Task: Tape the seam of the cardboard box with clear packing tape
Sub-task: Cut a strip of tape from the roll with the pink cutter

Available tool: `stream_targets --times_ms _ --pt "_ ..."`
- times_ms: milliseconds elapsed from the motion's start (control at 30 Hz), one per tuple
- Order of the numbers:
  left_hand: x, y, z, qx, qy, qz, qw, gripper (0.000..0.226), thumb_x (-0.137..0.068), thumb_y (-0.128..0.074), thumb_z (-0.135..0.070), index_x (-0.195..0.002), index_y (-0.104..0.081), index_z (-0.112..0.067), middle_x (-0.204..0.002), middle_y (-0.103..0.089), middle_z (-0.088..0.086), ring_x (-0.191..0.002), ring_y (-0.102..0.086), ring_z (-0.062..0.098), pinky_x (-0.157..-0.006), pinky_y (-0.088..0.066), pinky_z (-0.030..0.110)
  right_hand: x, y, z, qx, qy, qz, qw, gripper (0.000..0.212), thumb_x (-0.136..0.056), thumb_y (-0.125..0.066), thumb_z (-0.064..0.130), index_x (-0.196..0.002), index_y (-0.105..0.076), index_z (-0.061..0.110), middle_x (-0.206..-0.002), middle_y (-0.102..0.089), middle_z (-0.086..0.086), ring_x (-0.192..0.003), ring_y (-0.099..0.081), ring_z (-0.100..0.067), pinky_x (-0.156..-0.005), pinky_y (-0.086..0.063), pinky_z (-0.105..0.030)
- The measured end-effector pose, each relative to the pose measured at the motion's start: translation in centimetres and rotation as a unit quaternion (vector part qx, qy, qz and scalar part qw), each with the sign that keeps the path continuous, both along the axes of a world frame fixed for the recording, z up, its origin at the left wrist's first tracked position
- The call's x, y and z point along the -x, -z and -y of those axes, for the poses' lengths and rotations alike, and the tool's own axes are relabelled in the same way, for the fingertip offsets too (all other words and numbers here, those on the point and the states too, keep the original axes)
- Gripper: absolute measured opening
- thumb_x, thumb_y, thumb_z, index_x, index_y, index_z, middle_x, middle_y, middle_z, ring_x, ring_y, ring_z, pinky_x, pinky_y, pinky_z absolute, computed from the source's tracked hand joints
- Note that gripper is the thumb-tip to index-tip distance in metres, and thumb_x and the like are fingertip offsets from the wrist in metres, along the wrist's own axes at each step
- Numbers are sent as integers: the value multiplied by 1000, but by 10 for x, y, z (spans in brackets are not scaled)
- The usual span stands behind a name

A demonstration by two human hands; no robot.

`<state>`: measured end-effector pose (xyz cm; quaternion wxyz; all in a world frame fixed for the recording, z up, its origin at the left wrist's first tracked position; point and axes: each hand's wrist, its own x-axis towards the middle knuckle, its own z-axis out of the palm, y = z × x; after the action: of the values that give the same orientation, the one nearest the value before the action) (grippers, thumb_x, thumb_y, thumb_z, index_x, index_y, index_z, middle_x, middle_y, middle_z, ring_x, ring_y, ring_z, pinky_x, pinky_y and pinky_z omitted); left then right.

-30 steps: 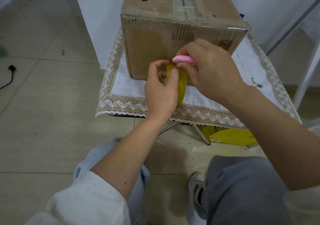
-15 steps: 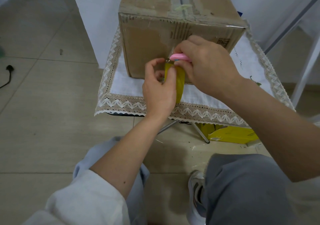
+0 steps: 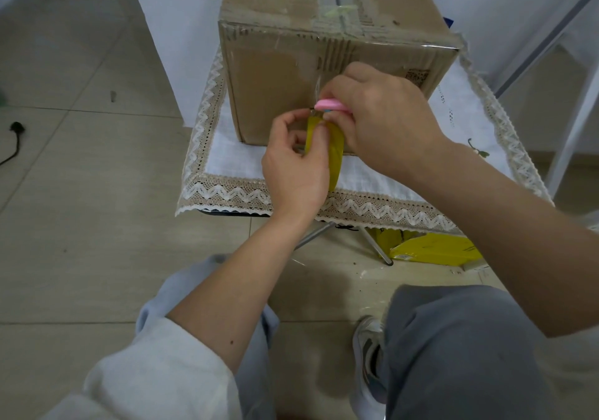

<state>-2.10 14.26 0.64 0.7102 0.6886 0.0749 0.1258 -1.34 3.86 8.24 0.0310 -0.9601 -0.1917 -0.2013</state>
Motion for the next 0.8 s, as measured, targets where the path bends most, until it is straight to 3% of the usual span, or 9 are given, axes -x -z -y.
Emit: stream_targets --times_ms 133,333,400,633,800 --pt "-2 -2 -1 12 2 -25 1000 14 -89 -64 -29 -102 -66 -27 -57 -54 -10 -54 -49 2 -62 -44 26 0 2 0 -7 -1 5 1000 22 -94 -58 24 -109 -64 10 -106 -60 -13 -94 -61 -37 -72 -50 -45" --pt "0 -8 -1 11 24 -47 999 20 -92 -58 -33 -108 -68 -27 -86 -69 -13 -87 -65 6 -83 -53 28 2 4 0 -23 -7 13 1000 22 -94 -59 25 -106 -65 8 -102 -61 -14 -89 -62 -37 -69 -51 -47" --pt "0 -9 -1 6 23 -45 999 20 -93 -57 -30 -108 -68 -25 -89 -69 -12 -90 -65 8 -86 -53 30 3 4 0 -22 -6 13 1000 22 -93 -59 24 -106 -65 8 -103 -61 -14 -88 -62 -37 -69 -51 -47" --pt "0 -5 1 -1 5 -10 1000 11 -91 -60 -27 -100 -65 -25 -78 -65 -11 -75 -60 8 -71 -48 28 4 1 -3 -28 -8 -1 1000 22 -95 -57 22 -106 -64 5 -105 -59 -16 -91 -61 -39 -74 -52 -49" --pt "-1 -4 3 0 -7 5 1000 8 -90 -62 -22 -98 -65 -23 -73 -60 -15 -67 -54 -4 -65 -42 16 4 -3 -4 -24 5 -12 1000 24 -98 -53 24 -108 -64 5 -107 -58 -15 -94 -60 -37 -76 -51 -48"
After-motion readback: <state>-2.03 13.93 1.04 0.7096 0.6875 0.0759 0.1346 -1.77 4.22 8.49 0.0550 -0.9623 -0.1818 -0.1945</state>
